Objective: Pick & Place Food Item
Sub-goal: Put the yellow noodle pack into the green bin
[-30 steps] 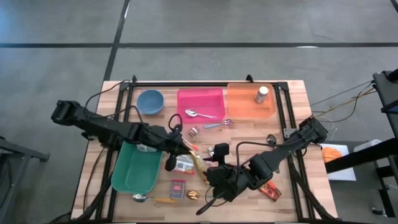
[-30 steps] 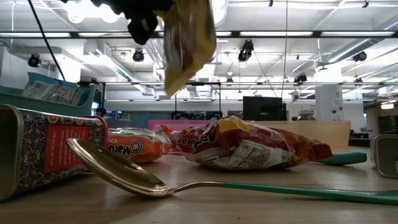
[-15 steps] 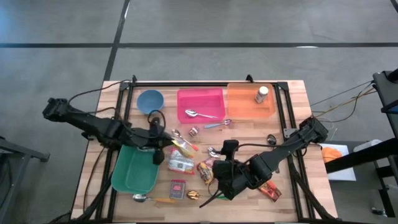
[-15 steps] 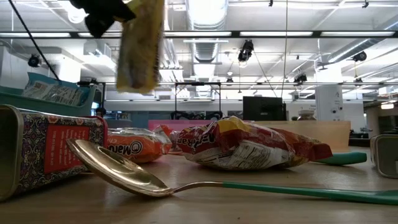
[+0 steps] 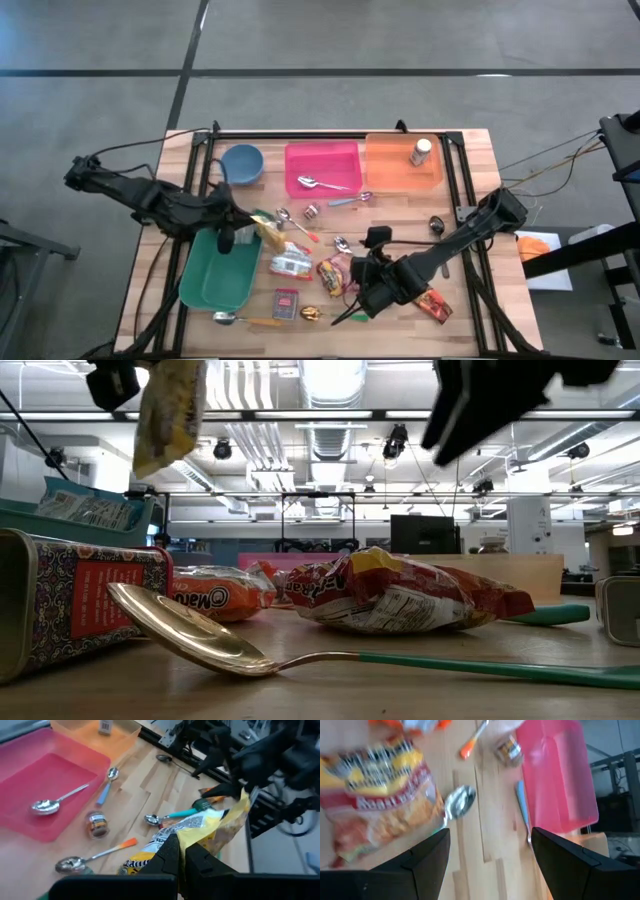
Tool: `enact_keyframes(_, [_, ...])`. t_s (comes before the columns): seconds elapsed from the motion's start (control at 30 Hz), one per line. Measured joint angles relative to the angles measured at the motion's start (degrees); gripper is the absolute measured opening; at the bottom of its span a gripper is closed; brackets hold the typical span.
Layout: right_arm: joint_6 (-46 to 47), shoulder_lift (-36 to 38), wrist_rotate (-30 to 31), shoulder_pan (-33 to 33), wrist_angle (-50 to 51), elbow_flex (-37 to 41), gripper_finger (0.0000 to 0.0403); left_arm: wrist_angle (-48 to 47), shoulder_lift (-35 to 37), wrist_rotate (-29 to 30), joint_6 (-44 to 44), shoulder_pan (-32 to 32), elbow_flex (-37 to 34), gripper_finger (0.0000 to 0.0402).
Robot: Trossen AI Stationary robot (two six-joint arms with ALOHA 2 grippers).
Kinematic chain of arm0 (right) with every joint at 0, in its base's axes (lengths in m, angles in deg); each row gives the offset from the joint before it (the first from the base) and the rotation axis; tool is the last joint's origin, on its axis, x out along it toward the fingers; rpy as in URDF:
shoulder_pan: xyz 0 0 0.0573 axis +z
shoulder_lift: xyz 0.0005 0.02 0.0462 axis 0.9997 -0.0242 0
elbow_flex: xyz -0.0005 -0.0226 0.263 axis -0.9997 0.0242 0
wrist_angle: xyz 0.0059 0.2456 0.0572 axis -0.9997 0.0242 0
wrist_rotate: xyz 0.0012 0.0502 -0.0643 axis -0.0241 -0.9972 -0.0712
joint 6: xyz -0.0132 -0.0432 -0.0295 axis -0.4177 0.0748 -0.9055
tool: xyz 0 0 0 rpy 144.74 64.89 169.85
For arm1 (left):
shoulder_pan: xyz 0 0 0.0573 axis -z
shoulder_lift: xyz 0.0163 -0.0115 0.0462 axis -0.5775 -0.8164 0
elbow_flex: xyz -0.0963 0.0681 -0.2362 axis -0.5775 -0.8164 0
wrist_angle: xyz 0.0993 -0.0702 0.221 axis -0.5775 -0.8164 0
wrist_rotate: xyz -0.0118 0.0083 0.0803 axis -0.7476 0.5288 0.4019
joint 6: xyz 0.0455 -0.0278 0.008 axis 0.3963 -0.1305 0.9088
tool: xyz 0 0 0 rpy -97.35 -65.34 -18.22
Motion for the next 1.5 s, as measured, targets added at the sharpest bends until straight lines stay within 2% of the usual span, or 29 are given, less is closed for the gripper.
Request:
enact_keyframes(0.1, [-0.1, 0.0, -0.4, 0.0, -0.2, 2.6, 0.0276, -4.3, 1.2, -0.8, -2.8, 0.8, 1.3, 0.0000])
enact_keyframes(0.27, [-0.1, 0.0, -0.6, 0.0, -0.4, 5.5, 0.0276, -16.6, 0.4, 0.7, -9.6, 3.7, 7.6, 0.0000])
enact_keyframes(0.47, [-0.1, 0.0, -0.6, 0.0, -0.5, 6.6, 0.0276, -33.8, -3.7, 3.7, -19.9, 7.8, 15.7, 0.0000])
enact_keyframes(0.63, [-0.1, 0.0, -0.6, 0.0, -0.7, 6.3, 0.0277, -44.4, -8.3, 2.5, -28.5, 9.7, 17.1, 0.0000])
enact_keyframes(0.77, [-0.1, 0.0, -0.8, 0.0, -0.9, 6.3, 0.0277, -45.1, -11.4, -0.1, -30.5, 10.4, 15.5, 0.0000])
enact_keyframes(1.1, [-0.2, 0.0, -0.8, 0.0, -1.9, 6.3, 0.0277, -46.1, -19.4, -0.4, -32.6, 10.5, 12.7, 0.0000])
enact_keyframes(1.5, [-0.2, 0.0, -0.8, 0.0, -2.7, 6.3, 0.0277, -45.9, -21.8, -1.6, -37.4, 10.5, 6.3, 0.0000])
